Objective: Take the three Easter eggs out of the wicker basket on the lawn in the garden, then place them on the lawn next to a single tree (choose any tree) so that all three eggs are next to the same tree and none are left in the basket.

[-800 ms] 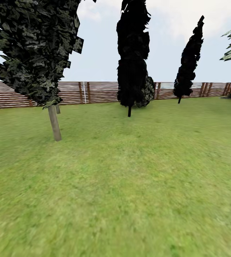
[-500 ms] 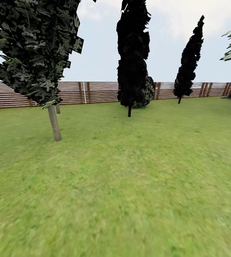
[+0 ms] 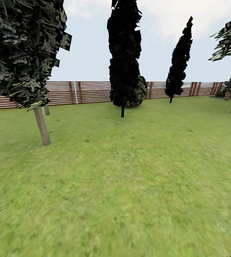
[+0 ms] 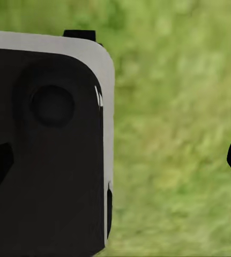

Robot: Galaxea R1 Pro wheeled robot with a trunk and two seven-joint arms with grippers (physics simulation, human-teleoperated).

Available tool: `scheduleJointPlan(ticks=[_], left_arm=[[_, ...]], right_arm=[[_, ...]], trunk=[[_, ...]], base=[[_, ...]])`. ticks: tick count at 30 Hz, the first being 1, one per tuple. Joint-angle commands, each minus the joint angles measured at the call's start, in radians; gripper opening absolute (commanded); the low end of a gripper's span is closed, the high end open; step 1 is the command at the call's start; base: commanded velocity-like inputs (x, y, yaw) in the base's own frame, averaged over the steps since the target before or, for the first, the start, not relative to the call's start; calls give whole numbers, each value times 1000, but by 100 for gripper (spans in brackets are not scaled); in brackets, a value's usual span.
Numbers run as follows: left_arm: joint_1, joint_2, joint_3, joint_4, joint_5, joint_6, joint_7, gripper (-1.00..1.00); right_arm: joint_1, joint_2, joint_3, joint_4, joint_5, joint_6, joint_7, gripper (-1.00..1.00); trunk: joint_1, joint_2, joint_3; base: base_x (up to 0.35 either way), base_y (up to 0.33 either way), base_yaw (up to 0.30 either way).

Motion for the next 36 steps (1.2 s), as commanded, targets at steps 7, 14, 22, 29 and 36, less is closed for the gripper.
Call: scheduleJointPlan(ticks=[7, 14, 22, 29, 36], left_arm=[[1, 0, 0, -2, 0, 0, 1, 100], [1, 0, 0, -2, 0, 0, 1, 100], [1, 0, 0, -2, 0, 0, 1, 100], [1, 0, 0, -2, 0, -1, 1, 100], [1, 0, 0, -2, 0, 0, 1, 100]], right_arm=[[-1, 0, 0, 1, 2, -2, 1, 100], [-1, -1, 0, 1, 2, -2, 1, 100], [-1, -1, 0, 1, 2, -2, 1, 100], [-1, -1, 0, 1, 2, -2, 1, 100], [-1, -1, 0, 1, 2, -2, 1, 100]], trunk=[[1, 0, -1], [1, 0, -1], [1, 0, -1], [1, 0, -1], [1, 0, -1]], base=[[338, 88, -299], [338, 86, -300], [338, 28, -300], [338, 0, -300], [338, 0, -300]])
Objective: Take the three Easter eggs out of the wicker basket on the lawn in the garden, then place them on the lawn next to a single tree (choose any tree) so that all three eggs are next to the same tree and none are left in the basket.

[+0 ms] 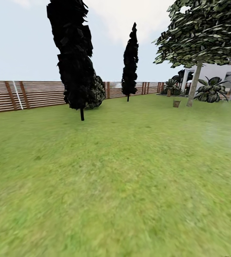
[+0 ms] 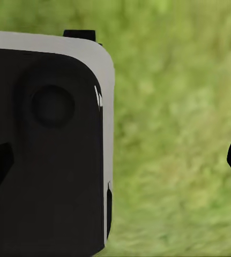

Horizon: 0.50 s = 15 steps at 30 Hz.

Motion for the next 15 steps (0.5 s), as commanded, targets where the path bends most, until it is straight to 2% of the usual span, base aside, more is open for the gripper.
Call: scheduleJointPlan(ticks=[1, 15], left_arm=[[1, 0, 0, -2, 0, 0, 1, 100], [1, -2, -1, -2, -2, 0, 1, 100]], right_arm=[[-1, 0, 0, 1, 2, -2, 0, 100], [-1, -1, -1, 1, 2, -2, 0, 100]], trunk=[[1, 0, -1], [1, 0, -1]], base=[[338, 0, -300], [338, 0, -291]])
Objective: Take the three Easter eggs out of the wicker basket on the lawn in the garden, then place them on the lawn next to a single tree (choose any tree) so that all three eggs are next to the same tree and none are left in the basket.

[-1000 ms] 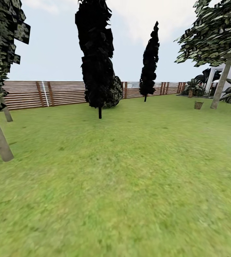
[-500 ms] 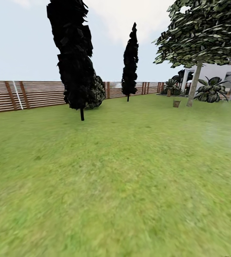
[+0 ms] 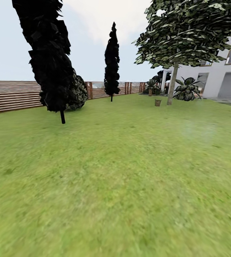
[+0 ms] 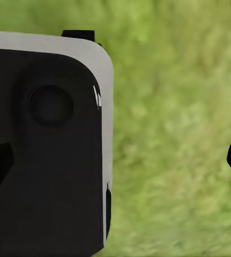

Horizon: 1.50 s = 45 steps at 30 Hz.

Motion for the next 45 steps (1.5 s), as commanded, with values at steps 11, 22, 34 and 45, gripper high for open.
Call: scheduleJointPlan(ticks=[11, 22, 34, 45], left_arm=[[1, 0, 0, -2, 0, 0, 1, 100], [1, 0, 0, -2, 0, 0, 1, 100], [1, 0, 0, -2, 0, 0, 2, 100], [1, -3, 0, -2, 1, 0, 2, 100]], right_arm=[[-1, 0, 0, 1, 2, -2, 0, 100], [-1, 0, 0, 1, 2, -2, 0, 100], [-1, 0, 0, 1, 2, -2, -5, 100], [-1, 1, 0, 1, 2, 0, -5, 100]], trunk=[[1, 0, -1], [1, 0, -1], [1, 0, -1], [1, 0, -1]], base=[[338, 0, -282], [338, 0, -263], [338, 0, -51], [338, 0, 0]])
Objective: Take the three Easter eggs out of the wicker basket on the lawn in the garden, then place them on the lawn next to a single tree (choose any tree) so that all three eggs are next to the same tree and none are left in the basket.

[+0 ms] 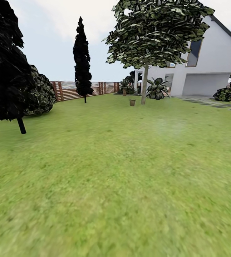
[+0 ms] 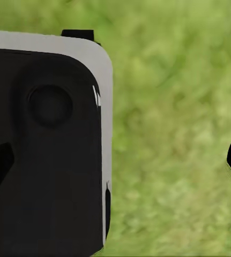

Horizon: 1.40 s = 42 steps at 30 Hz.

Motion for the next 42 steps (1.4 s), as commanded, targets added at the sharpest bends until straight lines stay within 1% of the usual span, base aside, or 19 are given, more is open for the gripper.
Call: scheduleJointPlan(ticks=[1, 24, 26, 28, 30, 32, 33, 36, 38, 39, 40, 41, 42], left_arm=[[0, 0, 0, -2, 0, 0, 1, 100], [0, -2, 1, -1, -1, 0, 1, 100], [0, -10, 0, -1, -2, 1, 1, 100], [0, -29, -2, -9, -3, 3, 1, 100], [0, -39, -2, -37, -5, 4, 1, 100], [0, -48, -3, -55, -6, 7, 1, 100], [0, -58, -3, -64, -6, 10, 0, 100], [0, -64, -1, -135, 0, 42, -4, 100], [0, -65, 0, -213, 4, 95, -19, 100], [0, -66, 1, -258, 12, 131, -29, 100], [0, -65, 1, -306, 23, 170, -40, 100], [0, -63, 1, -368, 40, 218, -48, 100], [0, -59, 2, -464, 66, 287, -55, 100]], right_arm=[[-1, 0, 0, 1, 2, -2, 0, 100], [-1, -1, -1, 1, 2, -1, 0, 100], [-1, -3, -3, 1, 0, 4, -2, 100], [-1, -13, -3, 2, -1, 9, -1, 100], [-1, -17, -2, 3, 0, 10, 0, 100], [-1, -17, -2, 3, 0, 8, -1, 100], [-1, -13, -1, 6, 0, 8, -3, 100], [-1, -12, -3, 6, 2, 10, -3, 100], [-1, -20, -5, -12, 1, 13, -2, 100], [-1, -22, -5, -39, 1, 20, -2, 100], [-1, -25, -6, -76, 0, 39, -2, 100], [-1, -27, -7, -123, -1, 82, -1, 100], [-1, -35, -8, -202, -1, 160, 1, 100]], trunk=[[1, 0, -1], [1, 0, -1], [1, 0, -1], [1, 0, -1], [1, 0, -1], [1, 0, -1], [1, 0, -1], [1, 0, -1], [1, 0, -1], [1, 0, -1], [1, 0, -1], [1, 0, -1], [1, 0, -1]], base=[[338, 0, 0], [338, 0, 0], [338, 0, 0], [338, 0, 0], [338, 19, 0], [338, 60, 0], [338, 29, 0], [338, 10, 0], [338, 3, 0], [338, 2, 0], [338, 1, 0], [338, 1, 0], [338, 0, 0]])
